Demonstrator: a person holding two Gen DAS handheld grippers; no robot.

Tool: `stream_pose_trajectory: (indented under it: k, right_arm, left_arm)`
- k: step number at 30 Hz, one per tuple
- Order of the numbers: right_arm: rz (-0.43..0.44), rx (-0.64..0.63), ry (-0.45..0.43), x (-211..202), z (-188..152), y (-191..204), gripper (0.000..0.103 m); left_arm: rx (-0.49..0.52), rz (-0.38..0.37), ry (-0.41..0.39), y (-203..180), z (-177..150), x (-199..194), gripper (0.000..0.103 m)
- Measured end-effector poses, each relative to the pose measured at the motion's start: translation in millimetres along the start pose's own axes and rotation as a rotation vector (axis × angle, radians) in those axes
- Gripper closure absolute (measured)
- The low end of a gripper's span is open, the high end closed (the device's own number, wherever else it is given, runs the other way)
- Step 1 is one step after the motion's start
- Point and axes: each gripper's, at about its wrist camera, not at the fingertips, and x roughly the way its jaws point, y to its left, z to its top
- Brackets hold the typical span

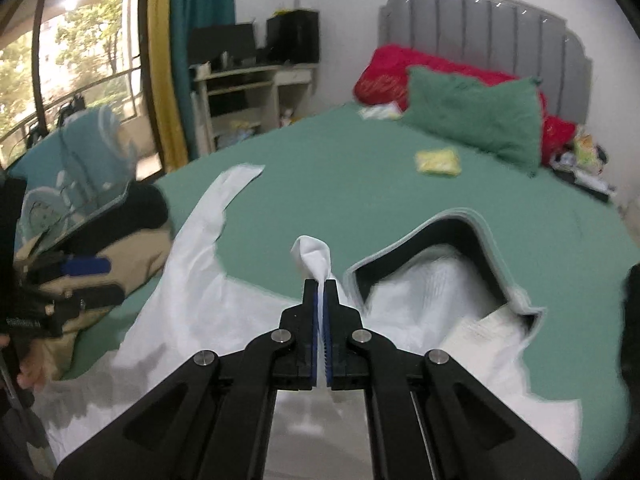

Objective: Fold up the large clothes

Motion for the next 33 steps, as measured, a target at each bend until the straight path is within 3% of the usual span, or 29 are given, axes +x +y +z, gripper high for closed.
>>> stream_pose_trajectory:
  k: [6,10,11,13,15,18,21,26,27,28,30,33]
  right_arm:
    - [0.084,0.078,0.12,33.5,-36.4,26.3,0.1]
    - [0.108,0.059,0.213,42.5,-51.2,34.7,0.096]
    - [0.107,0.057,0.246,45.7,-55.6,36.1,0.091]
    - [0.126,0.07,0.25,38.2,-60.0,31.6,0.052]
    - [0.152,0.08,0.229,25.2,-61.0,25.5,0.037]
    - [0.148,0.103,0.225,7.6,-64.0,12.2,0.035]
    - [0.15,0.126,0.226,-16.5,-70.4,-7.2,0.035]
    - [0.112,0.124,0.23,-53.8,-84.9,-34.2,0.035]
    - [0.101,0.125,0.228,-63.3,-88.4,-40.8,0.035]
    - [0.094,0.127,0.227,-71.5,-91.1,-46.4,0.035]
    - [0.078,0.129,0.225,-83.3,-96.1,-55.5,0.035]
    - [0.064,0.137,0.215,-100.6,-105.8,-67.9,0.035]
  left_arm:
    - [-0.033,0.01,0.042,17.1,-3.8,13.7,0.024]
    - [-0.051,0.036,0.042,28.6,-1.3,20.3,0.024]
    - [-0.061,0.042,0.043,32.3,0.2,22.9,0.024]
    - [-0.075,0.054,0.044,40.9,8.4,30.8,0.024]
    - [-0.076,0.077,0.025,48.9,21.8,39.1,0.024]
    - [-0.088,0.073,0.027,57.7,37.9,56.5,0.024]
    - [-0.087,0.08,0.095,59.8,45.6,90.0,0.024]
    - [-0.073,0.115,0.123,56.5,51.1,123.0,0.032]
    - [-0.071,0.109,0.127,56.7,51.1,127.8,0.045]
    - [-0.074,0.098,0.139,57.3,50.3,133.3,0.072]
    - [-0.092,0.075,0.205,60.5,44.1,149.7,0.103]
    - [-0.077,0.064,0.182,50.4,33.8,143.8,0.103]
